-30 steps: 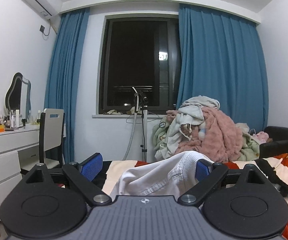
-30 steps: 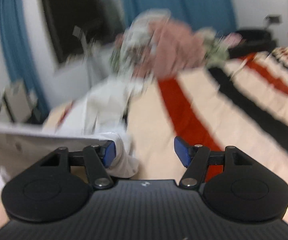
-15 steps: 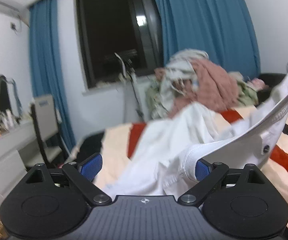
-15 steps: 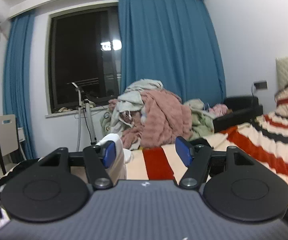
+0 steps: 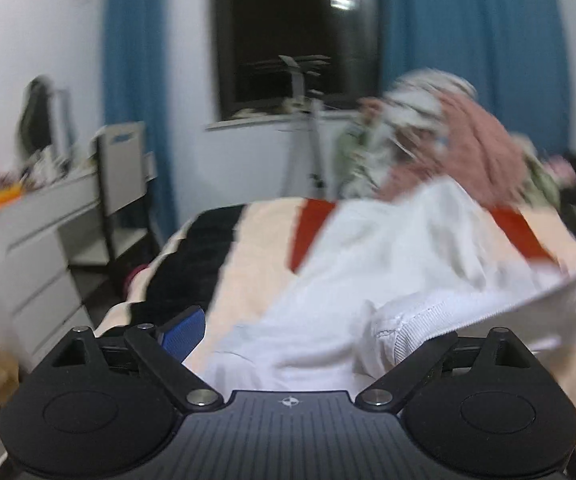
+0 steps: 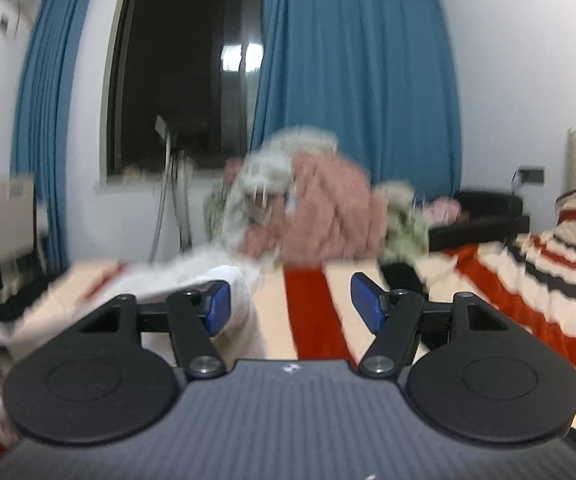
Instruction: Fold clothes
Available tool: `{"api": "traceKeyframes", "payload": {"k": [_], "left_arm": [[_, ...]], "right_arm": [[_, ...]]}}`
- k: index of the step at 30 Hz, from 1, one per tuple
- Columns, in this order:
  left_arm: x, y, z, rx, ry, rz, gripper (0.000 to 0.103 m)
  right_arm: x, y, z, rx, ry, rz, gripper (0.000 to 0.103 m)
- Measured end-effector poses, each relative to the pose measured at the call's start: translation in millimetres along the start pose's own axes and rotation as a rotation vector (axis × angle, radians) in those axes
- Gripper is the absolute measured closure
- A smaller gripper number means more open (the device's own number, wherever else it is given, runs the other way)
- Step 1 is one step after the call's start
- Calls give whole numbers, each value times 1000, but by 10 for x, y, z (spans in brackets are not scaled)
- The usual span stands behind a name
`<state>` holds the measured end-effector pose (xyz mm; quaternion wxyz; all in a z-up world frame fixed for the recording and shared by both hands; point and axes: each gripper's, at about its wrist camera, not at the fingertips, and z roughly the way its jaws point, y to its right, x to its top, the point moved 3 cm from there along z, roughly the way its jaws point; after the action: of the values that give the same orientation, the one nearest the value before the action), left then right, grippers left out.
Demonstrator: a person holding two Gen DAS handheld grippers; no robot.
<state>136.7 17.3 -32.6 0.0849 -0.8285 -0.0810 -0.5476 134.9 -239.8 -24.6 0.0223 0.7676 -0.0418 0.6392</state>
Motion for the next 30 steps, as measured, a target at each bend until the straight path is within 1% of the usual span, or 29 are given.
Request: {"api": "traceKeyframes", "payload": {"k": [2,4,6,8,10,12,14,16,18,20,23,25,29,30], "left_arm": [[55,-131,-36,13,30,-56,9],[93,-214,-48,16,49,-92,9],[112,-245,-57,25,69,-94,9],[122,-227,-80,29,90,-69,9],[122,-182,-104,36,114,-47,8],[99,-152,-140,41,120,-32,8],[51,-148,-167,43,111,-35,8],[1,-147,-193,46,100,-40,8],[-52,-149,-213,38,74,-52,7],[-100,-144,-258,37,66,-49,7],[-140,-94,-399,41,96,-17,6],[-145,-65,-534,46,124,-7,5],[-127,-138,-847,13,149,-111,5],[-102,-179,-925,-7,157,-150,5]], "right_arm": [[-128,-100,170,30,-117,-64,38],[-282,-200,301,55,-215,-113,39],[-416,-267,421,86,-302,-118,39],[-517,-297,499,88,-362,-115,39],[-586,-323,526,88,-395,-117,39],[-678,-364,537,94,-443,-129,37],[-769,-395,512,91,-465,-154,37],[-769,-394,456,59,-429,-160,37],[-714,-308,388,4,-366,-136,37],[-611,-184,299,-56,-283,-83,37],[-480,-76,92,-112,-175,-24,37],[-426,-30,-41,-139,-132,4,37],[-279,68,-320,-172,-44,83,37],[-224,75,-394,-180,-21,92,37]]}}
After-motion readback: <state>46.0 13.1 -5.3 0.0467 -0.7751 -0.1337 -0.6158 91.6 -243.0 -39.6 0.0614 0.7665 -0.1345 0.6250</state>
